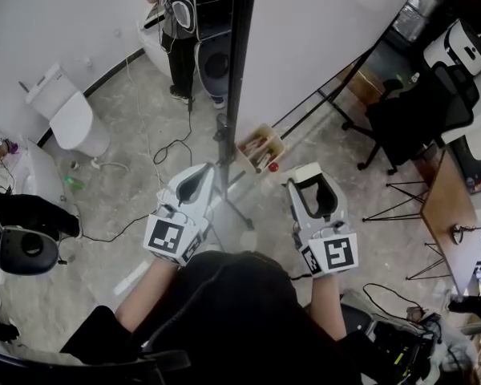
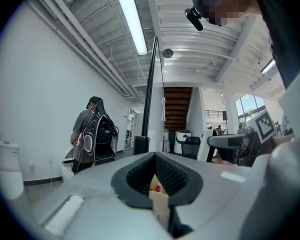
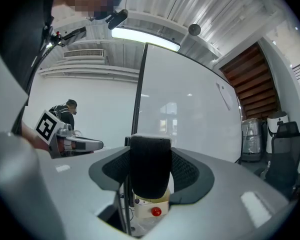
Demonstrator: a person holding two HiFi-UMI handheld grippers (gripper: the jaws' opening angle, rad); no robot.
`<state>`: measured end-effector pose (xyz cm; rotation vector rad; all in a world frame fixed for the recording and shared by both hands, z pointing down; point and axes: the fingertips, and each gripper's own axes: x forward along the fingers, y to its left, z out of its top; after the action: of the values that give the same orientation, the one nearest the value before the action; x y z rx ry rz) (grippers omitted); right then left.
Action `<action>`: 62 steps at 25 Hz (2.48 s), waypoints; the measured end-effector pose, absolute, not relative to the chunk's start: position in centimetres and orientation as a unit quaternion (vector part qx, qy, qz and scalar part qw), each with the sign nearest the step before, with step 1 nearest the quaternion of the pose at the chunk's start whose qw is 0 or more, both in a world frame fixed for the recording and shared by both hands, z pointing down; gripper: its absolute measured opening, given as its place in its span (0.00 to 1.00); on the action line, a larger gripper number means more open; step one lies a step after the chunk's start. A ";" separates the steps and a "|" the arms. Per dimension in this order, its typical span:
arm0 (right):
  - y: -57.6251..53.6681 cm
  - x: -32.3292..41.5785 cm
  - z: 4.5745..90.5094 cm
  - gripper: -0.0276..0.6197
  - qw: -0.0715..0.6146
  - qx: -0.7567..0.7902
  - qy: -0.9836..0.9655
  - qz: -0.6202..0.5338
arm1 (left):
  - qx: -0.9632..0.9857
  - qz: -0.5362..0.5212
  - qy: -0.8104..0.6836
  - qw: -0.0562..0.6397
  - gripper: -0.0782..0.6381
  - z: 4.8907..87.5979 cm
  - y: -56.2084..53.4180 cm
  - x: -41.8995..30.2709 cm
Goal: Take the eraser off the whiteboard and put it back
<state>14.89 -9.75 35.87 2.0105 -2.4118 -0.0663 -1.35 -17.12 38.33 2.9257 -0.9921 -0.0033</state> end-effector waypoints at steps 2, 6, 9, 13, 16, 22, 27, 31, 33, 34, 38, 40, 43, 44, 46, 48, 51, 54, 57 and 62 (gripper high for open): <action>-9.8 14.9 35.9 0.42 0.002 0.639 -0.769 -0.021 | 0.947 0.002 -0.321 0.026 0.12 38.5 -17.1 -1.3; -10.0 15.0 35.7 0.42 0.001 0.640 -0.768 -0.023 | 0.948 -0.001 -0.318 0.023 0.12 38.5 -17.2 -1.0; -10.2 15.2 35.7 0.42 0.001 0.641 -0.767 -0.024 | 0.948 -0.002 -0.317 0.023 0.12 38.4 -17.3 -0.8; -10.5 15.5 35.9 0.42 0.004 0.641 -0.767 -0.024 | 0.948 -0.003 -0.316 0.026 0.12 38.6 -17.4 -0.5; -11.2 15.6 35.6 0.42 0.004 0.640 -0.768 -0.027 | 0.949 -0.001 -0.315 0.025 0.12 38.6 -17.6 -0.3; -12.6 15.6 35.7 0.42 0.006 0.632 -0.774 -0.028 | 0.944 0.011 -0.329 0.031 0.12 38.7 -18.0 -0.4; -14.1 15.4 35.7 0.42 0.008 0.618 -0.785 -0.030 | 0.940 0.007 -0.341 0.031 0.12 38.7 -18.3 -0.9; -15.3 15.0 35.8 0.42 0.009 0.603 -0.797 -0.031 | 0.935 0.003 -0.354 0.030 0.12 38.9 -18.5 -1.4; -16.0 14.9 36.0 0.42 0.010 0.596 -0.803 -0.030 | 0.931 0.003 -0.364 0.031 0.12 39.0 -18.6 -1.7; -16.4 14.8 36.2 0.42 0.010 0.592 -0.805 -0.029 | 0.929 0.004 -0.368 0.031 0.12 39.0 -18.7 -1.9; -18.0 14.4 37.2 0.42 0.013 0.578 -0.816 -0.023 | 0.921 0.003 -0.387 0.033 0.11 39.3 -18.9 -2.6; -18.8 14.2 37.7 0.42 0.017 0.571 -0.820 -0.021 | 0.917 0.002 -0.397 0.035 0.12 39.4 -19.1 -3.0; -19.9 13.7 38.3 0.42 0.021 0.559 -0.829 -0.016 | 0.910 0.003 -0.412 0.039 0.12 39.7 -19.3 -3.6; -20.2 13.6 38.4 0.42 0.022 0.555 -0.831 -0.015 | 0.908 0.004 -0.417 0.040 0.12 39.8 -19.3 -3.8; -20.9 13.3 38.8 0.42 0.025 0.549 -0.835 -0.012 | 0.904 0.005 -0.425 0.040 0.12 39.8 -19.5 -4.1; -21.5 13.2 39.3 0.42 0.028 0.544 -0.839 -0.008 | 0.901 0.004 -0.432 0.040 0.12 39.9 -19.7 -4.4; -22.4 12.9 40.0 0.42 0.032 0.534 -0.845 -0.003 | 0.895 0.003 -0.444 0.041 0.12 39.9 -19.9 -4.7; -23.2 12.6 40.8 0.42 0.036 0.525 -0.850 0.003 | 0.889 0.002 -0.455 0.043 0.12 39.9 -20.0 -5.1; -23.7 12.2 41.9 0.42 0.044 0.519 -0.854 0.012 | 0.882 -0.002 -0.468 0.048 0.12 40.0 -20.1 -5.6; -24.4 11.6 43.5 0.42 0.055 0.506 -0.861 0.024 | 0.869 0.006 -0.491 0.057 0.12 40.5 -20.2 -6.5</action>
<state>11.60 -24.39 43.49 1.5345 -2.6124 0.0729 -6.49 -20.21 40.48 2.6374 -1.4883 0.0176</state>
